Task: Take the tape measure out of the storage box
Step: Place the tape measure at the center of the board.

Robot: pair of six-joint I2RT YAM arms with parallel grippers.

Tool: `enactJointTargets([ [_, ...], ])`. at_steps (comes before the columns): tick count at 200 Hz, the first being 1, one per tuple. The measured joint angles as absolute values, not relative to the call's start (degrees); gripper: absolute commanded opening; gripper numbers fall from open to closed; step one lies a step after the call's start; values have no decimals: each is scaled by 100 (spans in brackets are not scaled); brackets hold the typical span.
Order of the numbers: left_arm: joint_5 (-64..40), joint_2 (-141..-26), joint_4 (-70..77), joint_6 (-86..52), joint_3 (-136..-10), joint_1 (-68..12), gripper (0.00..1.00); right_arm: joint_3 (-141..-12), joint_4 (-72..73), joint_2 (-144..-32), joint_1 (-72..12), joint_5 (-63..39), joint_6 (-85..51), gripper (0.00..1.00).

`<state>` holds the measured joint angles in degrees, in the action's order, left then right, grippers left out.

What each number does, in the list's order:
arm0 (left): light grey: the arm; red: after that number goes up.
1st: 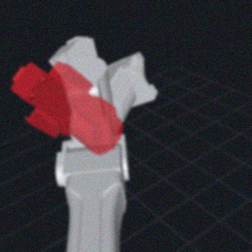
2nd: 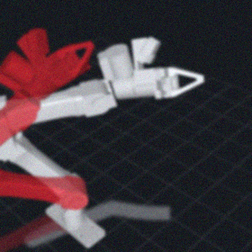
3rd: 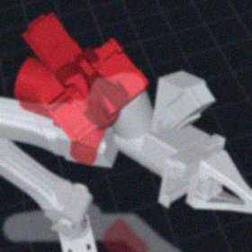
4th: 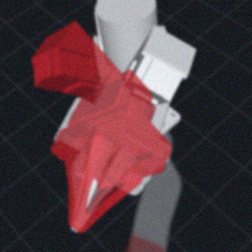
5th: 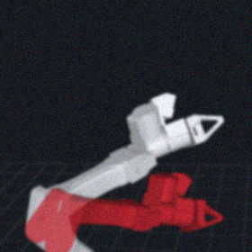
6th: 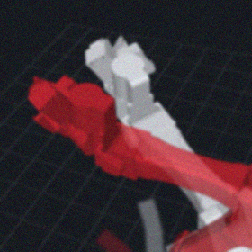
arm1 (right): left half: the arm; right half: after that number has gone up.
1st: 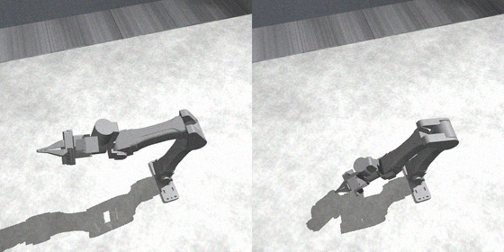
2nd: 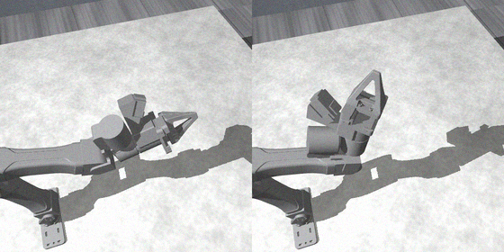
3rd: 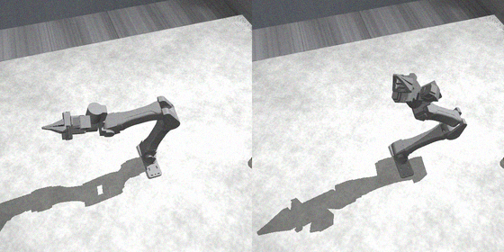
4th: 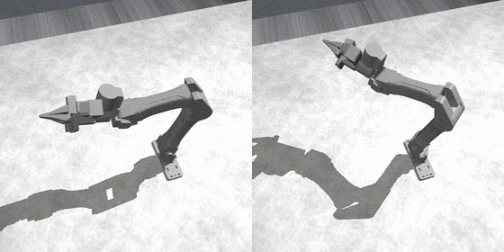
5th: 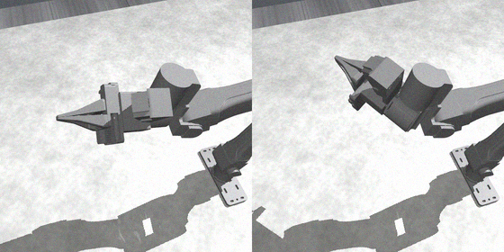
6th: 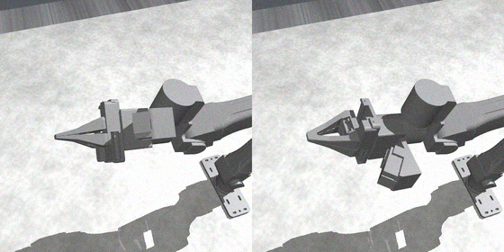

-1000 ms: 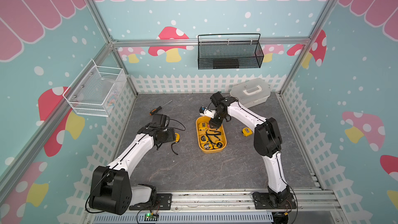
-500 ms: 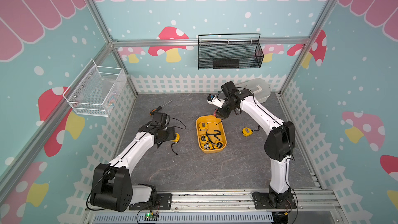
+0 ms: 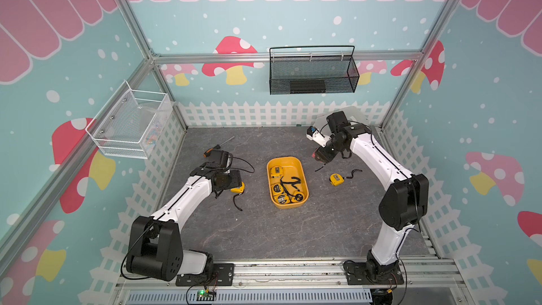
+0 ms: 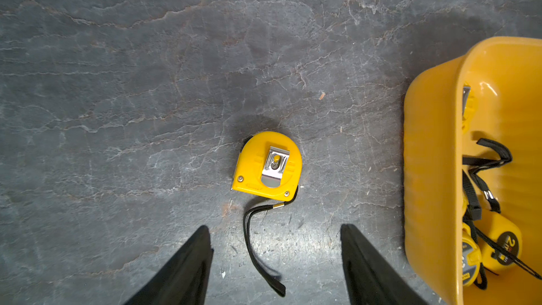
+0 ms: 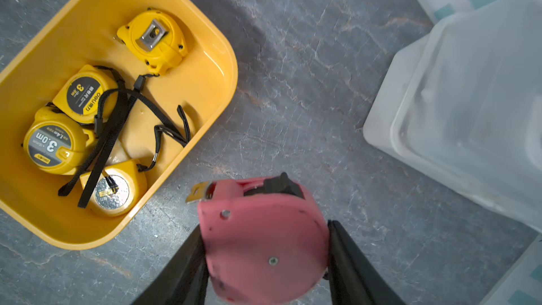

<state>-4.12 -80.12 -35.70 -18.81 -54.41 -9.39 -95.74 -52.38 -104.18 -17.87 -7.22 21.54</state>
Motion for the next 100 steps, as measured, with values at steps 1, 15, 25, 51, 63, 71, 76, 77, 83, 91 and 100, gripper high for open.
enactJointTargets([
  [1, -416, -8018, -3568, -1879, -5441, -939, 71, -9529, -5227, -10403, -1782, -725, 2145, 49],
  [15, -458, -8090, -3566, -1861, -5443, -939, 71, -9054, -5131, -10254, -1710, -709, 2036, 49],
  [25, -486, -8141, -3568, -1844, -5454, -939, 71, -8715, -5050, -10151, -1658, -711, 1959, 49],
  [51, -611, -8270, -3564, -1793, -5561, -939, 71, -7933, -4834, -9876, -1431, -722, 1761, 49],
  [63, -672, -8318, -3559, -1774, -5623, -939, 71, -7631, -4713, -9751, -1313, -718, 1667, 49],
  [71, -716, -8344, -3553, -1769, -5655, -939, 71, -7448, -4641, -9675, -1234, -711, 1599, 49],
  [76, -740, -8359, -3546, -1763, -5673, -939, 71, -7332, -4591, -9627, -1184, -705, 1549, 49],
  [77, -744, -8361, -3546, -1761, -5675, -939, 71, -7317, -4582, -9620, -1179, -703, 1542, 49],
  [83, -770, -8377, -3546, -1756, -5695, -939, 71, -7188, -4525, -9574, -1127, -694, 1481, 49],
  [91, -803, -8396, -3544, -1756, -5717, -939, 71, -7043, -4477, -9531, -1074, -681, 1409, 49],
  [100, -845, -8412, -3542, -1756, -5728, -939, 71, -6886, -4401, -9498, -1026, -626, 1319, 49],
])
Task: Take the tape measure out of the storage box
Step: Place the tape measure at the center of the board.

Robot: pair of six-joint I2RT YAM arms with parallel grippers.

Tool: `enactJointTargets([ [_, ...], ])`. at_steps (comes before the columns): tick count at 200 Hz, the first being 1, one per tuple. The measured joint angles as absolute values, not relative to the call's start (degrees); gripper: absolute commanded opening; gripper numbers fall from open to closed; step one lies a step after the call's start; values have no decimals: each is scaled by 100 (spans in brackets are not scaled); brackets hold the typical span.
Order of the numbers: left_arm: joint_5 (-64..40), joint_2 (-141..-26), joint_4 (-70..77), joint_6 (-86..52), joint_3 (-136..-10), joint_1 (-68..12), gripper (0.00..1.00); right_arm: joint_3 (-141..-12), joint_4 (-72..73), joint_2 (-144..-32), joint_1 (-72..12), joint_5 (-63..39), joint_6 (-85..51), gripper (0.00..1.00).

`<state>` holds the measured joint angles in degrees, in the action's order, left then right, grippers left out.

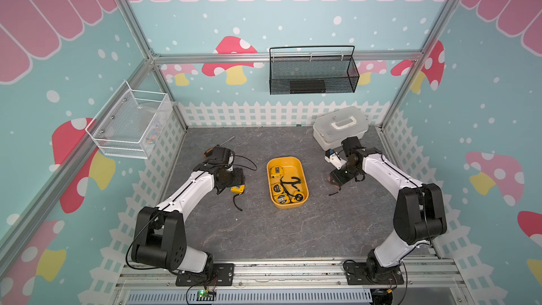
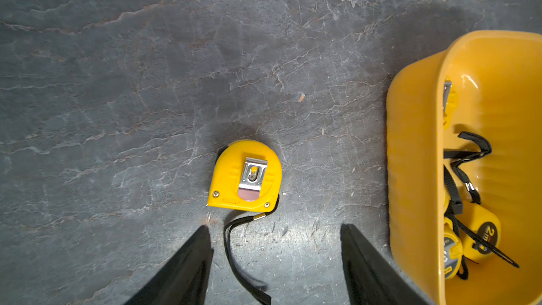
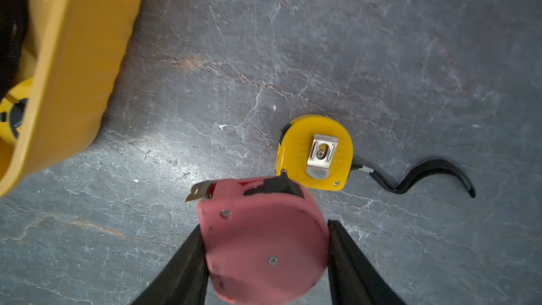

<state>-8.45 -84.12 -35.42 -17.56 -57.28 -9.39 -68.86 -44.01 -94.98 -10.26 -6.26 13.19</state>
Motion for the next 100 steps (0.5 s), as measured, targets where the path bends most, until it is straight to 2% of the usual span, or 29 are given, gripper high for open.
enactJointTargets([
  [100, -1022, -8418, -3538, -1734, -5728, -939, 71, -6187, -4047, -9494, -401, 27, 622, 49],
])
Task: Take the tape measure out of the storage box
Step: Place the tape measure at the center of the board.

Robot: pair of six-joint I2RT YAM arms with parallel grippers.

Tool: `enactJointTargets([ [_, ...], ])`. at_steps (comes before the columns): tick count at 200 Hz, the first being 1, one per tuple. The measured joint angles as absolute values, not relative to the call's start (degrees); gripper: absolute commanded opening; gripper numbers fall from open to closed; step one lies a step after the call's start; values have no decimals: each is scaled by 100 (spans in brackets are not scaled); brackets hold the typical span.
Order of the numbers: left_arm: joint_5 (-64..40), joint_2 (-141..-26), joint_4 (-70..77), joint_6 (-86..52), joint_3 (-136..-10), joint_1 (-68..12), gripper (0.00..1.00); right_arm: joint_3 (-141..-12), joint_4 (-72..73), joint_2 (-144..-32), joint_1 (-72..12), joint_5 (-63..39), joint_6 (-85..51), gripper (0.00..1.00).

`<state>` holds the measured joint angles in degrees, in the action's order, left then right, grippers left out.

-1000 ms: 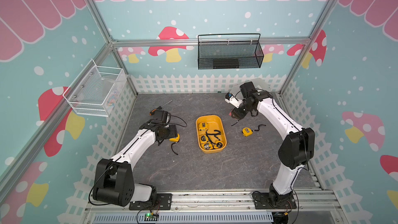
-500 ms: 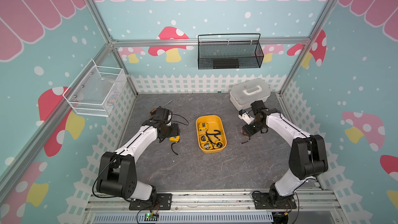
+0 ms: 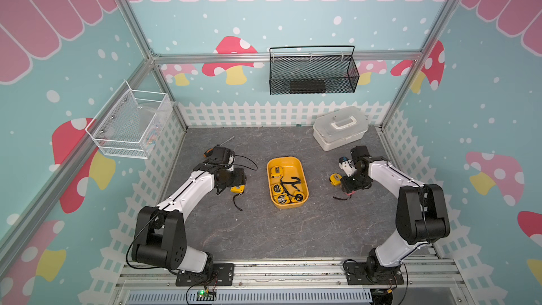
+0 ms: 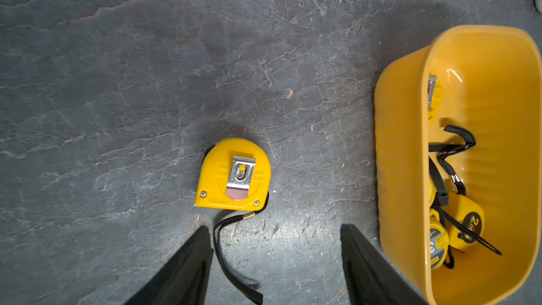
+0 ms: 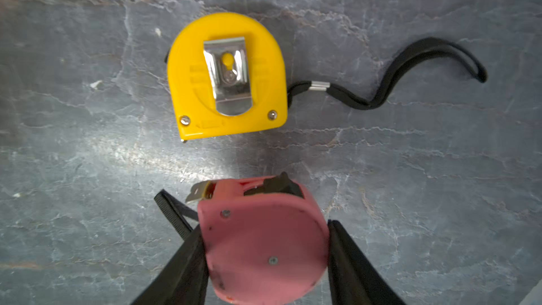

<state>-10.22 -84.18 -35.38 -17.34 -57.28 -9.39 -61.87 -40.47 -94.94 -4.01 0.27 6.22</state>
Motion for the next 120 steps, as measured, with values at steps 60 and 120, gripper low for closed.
enactJointTargets([
  [60, -1024, -8423, -3540, -1734, -5730, -939, 71, -6040, -3883, -9747, -268, 213, 458, 49],
  [120, -1022, -8510, -3531, -1737, -5732, -945, 71, -6012, -3763, -9909, -187, 257, 401, 50],
])
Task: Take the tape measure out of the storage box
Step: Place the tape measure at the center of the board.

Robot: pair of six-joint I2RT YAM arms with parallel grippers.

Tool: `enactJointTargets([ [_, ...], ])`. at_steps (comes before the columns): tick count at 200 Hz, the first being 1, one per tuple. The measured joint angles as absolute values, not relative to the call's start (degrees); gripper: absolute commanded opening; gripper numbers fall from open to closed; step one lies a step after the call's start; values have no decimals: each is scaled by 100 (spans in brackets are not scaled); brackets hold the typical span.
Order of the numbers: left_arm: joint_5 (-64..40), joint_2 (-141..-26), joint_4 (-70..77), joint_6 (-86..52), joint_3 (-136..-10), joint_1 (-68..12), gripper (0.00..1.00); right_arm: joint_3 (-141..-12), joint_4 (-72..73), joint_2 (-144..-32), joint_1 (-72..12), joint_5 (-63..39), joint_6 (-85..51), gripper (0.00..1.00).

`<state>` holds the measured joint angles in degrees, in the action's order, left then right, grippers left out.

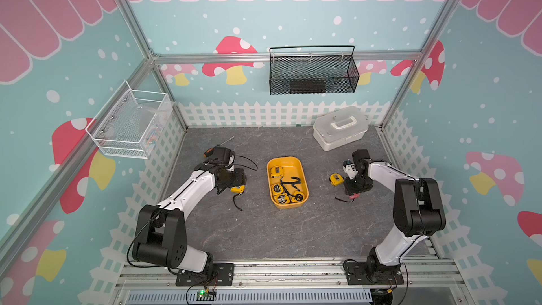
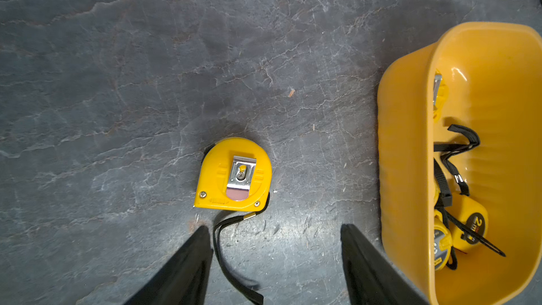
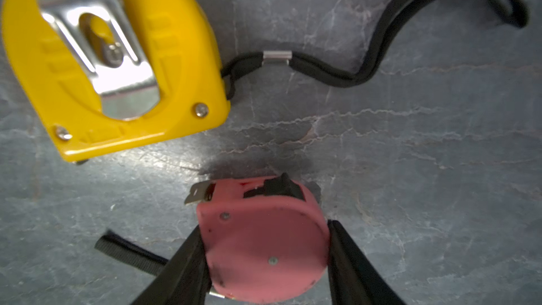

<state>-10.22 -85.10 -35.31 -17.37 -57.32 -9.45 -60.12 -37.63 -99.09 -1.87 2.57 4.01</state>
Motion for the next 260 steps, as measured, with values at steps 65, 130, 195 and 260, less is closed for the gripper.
enactJointTargets([
  [65, -1020, -8576, -3531, -1737, -5758, -1020, 71, -6010, -3745, -9909, -187, 268, 381, 65],
  [130, -1009, -8576, -3529, -1739, -5758, -1107, 71, -6007, -3758, -9867, -185, 191, 298, 84],
  [195, -819, -8576, -3531, -1785, -6051, -1688, 71, -6571, -3994, -9129, -395, -158, 283, 87],
  [260, -489, -9100, -3555, -1942, -7022, -2753, 71, -6860, -3854, -8836, -762, -801, 141, 87],
])
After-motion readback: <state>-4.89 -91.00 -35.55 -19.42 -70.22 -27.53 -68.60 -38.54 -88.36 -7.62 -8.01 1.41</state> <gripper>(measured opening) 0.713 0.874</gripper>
